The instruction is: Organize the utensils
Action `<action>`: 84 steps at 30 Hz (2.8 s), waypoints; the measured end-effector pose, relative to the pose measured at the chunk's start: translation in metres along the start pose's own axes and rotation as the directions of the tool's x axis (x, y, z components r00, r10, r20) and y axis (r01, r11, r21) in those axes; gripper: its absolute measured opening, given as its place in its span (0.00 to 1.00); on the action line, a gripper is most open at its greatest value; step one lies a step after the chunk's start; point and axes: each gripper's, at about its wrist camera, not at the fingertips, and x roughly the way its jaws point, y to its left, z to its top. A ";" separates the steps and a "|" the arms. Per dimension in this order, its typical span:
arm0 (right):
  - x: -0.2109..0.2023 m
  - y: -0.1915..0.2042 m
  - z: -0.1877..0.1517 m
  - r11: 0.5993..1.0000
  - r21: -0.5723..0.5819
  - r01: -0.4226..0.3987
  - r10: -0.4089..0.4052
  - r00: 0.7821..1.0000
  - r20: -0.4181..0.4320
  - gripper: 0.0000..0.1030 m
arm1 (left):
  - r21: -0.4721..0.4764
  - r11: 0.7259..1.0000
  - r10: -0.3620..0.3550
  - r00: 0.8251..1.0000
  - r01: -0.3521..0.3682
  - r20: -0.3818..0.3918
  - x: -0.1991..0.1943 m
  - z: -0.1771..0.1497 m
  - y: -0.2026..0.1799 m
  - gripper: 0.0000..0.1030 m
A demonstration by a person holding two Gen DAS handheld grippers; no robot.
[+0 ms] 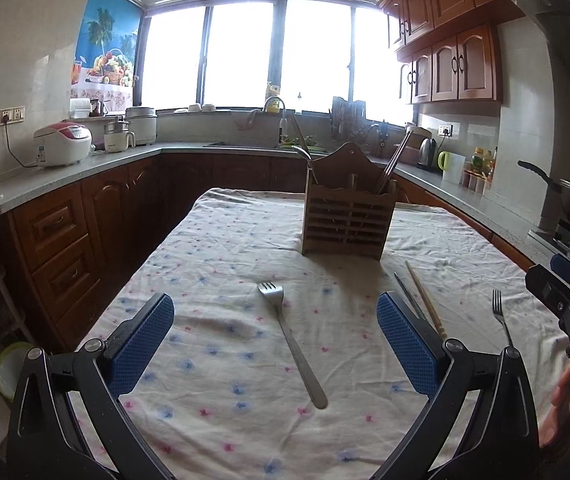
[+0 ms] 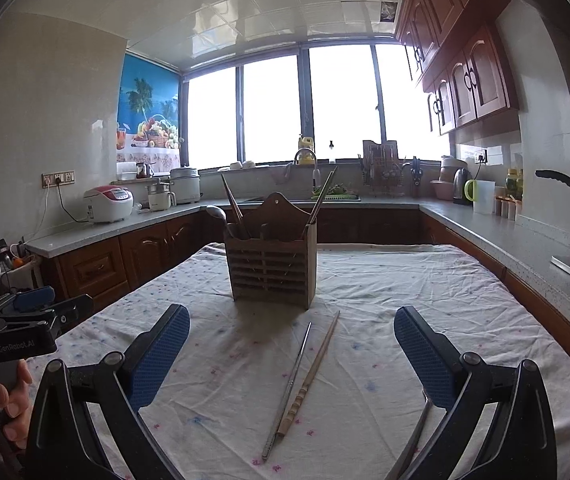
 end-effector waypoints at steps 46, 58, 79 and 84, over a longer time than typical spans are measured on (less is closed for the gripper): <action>-0.006 -0.003 -0.009 1.000 0.015 -0.016 0.016 1.000 -0.008 1.00 | 0.054 0.997 0.053 0.998 -0.054 0.026 -0.013 0.000 -0.015 1.00; -0.006 0.000 -0.007 1.000 0.011 -0.024 0.024 1.000 -0.003 1.00 | 0.055 0.997 0.049 0.999 -0.050 0.019 -0.013 0.001 -0.015 1.00; -0.009 0.004 0.001 0.999 0.005 -0.042 0.042 0.999 0.011 1.00 | 0.056 0.998 0.038 0.999 -0.039 0.026 -0.014 0.004 -0.014 1.00; -0.009 0.005 0.002 0.999 0.000 -0.043 0.043 0.999 0.014 1.00 | 0.060 0.997 0.039 0.999 -0.040 0.025 -0.012 0.004 -0.014 1.00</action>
